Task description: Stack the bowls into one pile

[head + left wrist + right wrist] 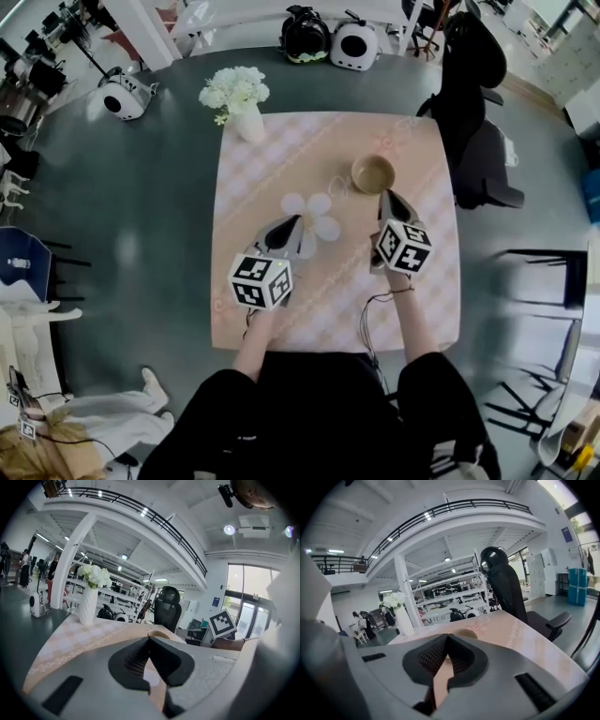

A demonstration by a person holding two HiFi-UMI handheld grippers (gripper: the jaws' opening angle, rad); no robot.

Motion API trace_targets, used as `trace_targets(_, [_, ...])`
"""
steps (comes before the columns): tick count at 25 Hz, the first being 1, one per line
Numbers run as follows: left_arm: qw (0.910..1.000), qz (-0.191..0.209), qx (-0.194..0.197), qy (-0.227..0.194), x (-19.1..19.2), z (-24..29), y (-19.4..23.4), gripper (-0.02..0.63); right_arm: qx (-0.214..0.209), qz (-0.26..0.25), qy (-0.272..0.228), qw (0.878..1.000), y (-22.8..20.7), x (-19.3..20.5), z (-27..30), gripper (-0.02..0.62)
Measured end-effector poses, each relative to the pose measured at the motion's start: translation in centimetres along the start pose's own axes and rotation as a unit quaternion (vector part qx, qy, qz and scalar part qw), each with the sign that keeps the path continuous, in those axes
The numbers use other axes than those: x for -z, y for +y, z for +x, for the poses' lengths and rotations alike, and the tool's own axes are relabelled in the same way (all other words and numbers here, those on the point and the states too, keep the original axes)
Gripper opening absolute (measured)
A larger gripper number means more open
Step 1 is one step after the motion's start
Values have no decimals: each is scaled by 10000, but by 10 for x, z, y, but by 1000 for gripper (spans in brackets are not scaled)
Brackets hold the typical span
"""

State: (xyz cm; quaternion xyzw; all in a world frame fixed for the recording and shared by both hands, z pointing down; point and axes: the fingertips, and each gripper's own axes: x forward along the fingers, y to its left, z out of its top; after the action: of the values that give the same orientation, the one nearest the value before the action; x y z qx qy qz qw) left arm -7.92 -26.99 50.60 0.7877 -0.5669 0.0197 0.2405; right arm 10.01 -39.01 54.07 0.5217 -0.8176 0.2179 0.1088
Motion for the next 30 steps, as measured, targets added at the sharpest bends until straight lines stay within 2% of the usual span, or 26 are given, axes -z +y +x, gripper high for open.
trace_targets(9, [9982,181,-145,-552,-30,-46,5,-3,-1060,-56,-580,9927,59,-22,-48,-6])
trace_targets(14, [9952,268,-273,-901,-46,-74,6,-2,-1464,-41,-861,9855,83,-33,-80,-8])
trace_targets(21, [9901,345,-446,-1286,-65,-104,6,-3,-1719,-183,-1250,9770,98,-52,-114,-8])
trace_targets(30, [9827,443,-681,-1666,-82,-141,5,-3,-1773,-196,-1576,9713,103,-64,-151,-8])
